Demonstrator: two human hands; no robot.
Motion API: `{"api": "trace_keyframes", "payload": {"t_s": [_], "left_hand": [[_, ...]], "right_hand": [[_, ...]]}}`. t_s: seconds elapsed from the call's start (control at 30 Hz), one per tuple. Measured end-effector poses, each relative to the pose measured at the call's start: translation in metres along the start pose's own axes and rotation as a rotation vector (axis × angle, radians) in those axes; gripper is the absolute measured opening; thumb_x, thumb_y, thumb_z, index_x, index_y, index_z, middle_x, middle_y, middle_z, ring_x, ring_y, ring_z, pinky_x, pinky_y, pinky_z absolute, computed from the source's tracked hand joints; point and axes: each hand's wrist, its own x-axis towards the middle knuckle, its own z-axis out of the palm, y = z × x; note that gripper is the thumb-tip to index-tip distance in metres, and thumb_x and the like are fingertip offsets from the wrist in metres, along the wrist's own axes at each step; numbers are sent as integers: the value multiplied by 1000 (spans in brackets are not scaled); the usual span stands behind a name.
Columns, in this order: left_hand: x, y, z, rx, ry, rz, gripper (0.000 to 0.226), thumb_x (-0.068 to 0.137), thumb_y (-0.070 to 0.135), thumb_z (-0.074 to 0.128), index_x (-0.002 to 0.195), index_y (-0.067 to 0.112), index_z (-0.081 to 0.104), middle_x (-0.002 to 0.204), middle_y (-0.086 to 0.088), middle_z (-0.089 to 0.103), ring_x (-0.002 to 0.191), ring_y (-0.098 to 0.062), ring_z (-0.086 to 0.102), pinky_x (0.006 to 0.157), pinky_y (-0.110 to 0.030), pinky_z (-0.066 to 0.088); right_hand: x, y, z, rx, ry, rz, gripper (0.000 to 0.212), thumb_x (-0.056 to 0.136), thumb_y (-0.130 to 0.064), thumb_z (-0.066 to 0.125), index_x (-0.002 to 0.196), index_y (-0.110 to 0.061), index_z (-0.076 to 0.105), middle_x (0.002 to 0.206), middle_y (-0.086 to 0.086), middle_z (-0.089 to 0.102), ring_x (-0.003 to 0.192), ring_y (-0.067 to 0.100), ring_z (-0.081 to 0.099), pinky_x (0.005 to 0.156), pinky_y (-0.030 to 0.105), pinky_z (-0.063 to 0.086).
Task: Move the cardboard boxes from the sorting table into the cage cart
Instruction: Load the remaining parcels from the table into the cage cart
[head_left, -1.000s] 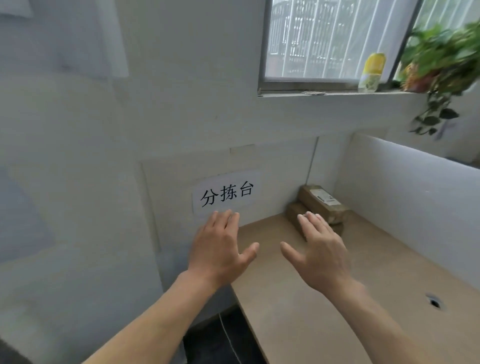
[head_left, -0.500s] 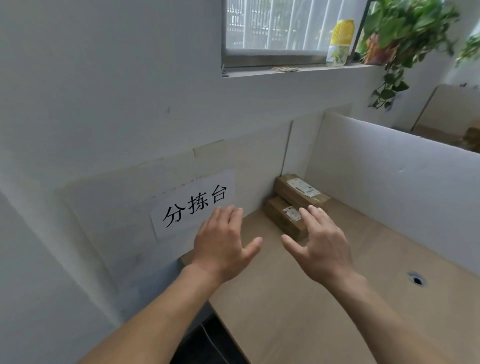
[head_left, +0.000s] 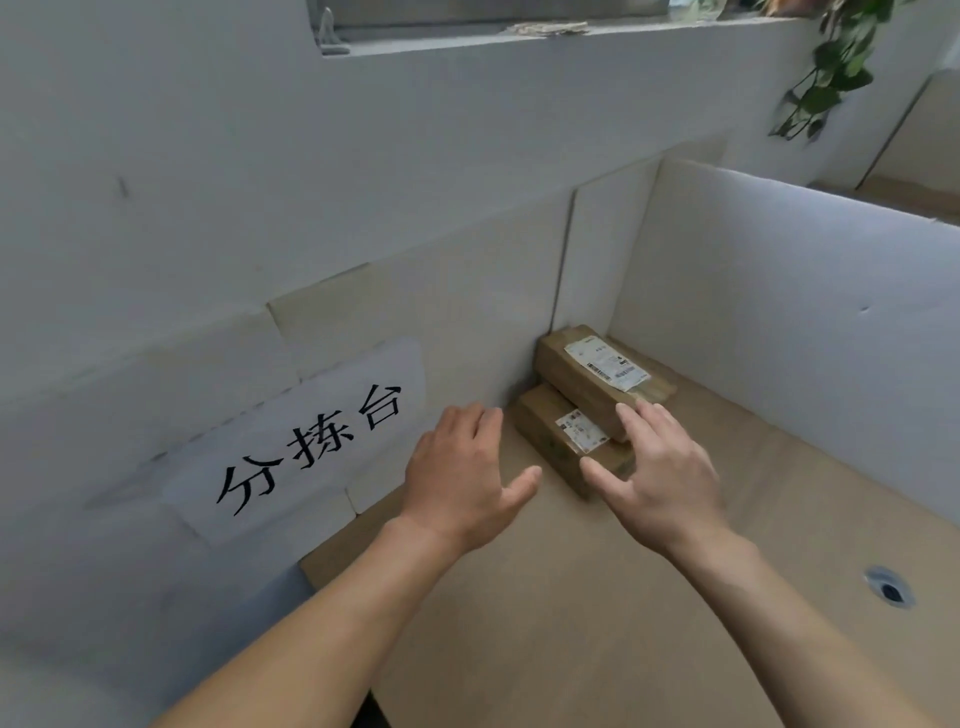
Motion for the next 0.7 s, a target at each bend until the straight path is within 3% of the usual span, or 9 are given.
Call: {"api": "trace_keyframes", "payload": {"t_s": [0.2, 0.3, 0.37, 0.53, 0.7], "left_hand": [[57, 12, 36, 15, -95, -22, 92, 72, 74, 19, 137, 16, 50, 138, 0, 50, 130, -23, 43, 100, -40, 44], [81, 16, 59, 16, -143, -27, 80, 84, 71, 39, 142, 16, 46, 143, 0, 46, 134, -21, 40, 103, -39, 42], [94, 19, 75, 8, -159, -21, 73, 91, 64, 49, 144, 16, 43, 148, 0, 43, 138, -21, 36, 106, -39, 40], [115, 26, 110, -12, -215, -38, 71, 92, 62, 49, 145, 15, 43, 149, -1, 42, 139, -21, 35, 108, -40, 40], [123, 31, 140, -32, -272, -80, 73, 91, 63, 50, 146, 16, 42, 148, -1, 43, 137, -21, 38, 107, -40, 41]], "right_hand": [[52, 45, 26, -15, -7, 8, 69, 81, -52, 72, 135, -11, 59, 141, 8, 56, 137, 26, 44, 99, 47, 45], [73, 66, 36, -15, -29, 39, 66, 80, -51, 74, 132, -13, 59, 137, 8, 56, 134, 26, 42, 98, 47, 44], [86, 80, 42, -32, -77, 77, 71, 80, -56, 71, 137, -18, 53, 143, 6, 50, 138, 24, 37, 103, 46, 41], [115, 111, 62, -58, -236, 174, 96, 77, -68, 69, 155, -27, 32, 166, 8, 21, 153, 27, 18, 116, 47, 30], [134, 127, 88, 22, -254, 225, 103, 59, -77, 65, 147, -30, 39, 154, 7, 34, 144, 30, 31, 110, 45, 39]]}}
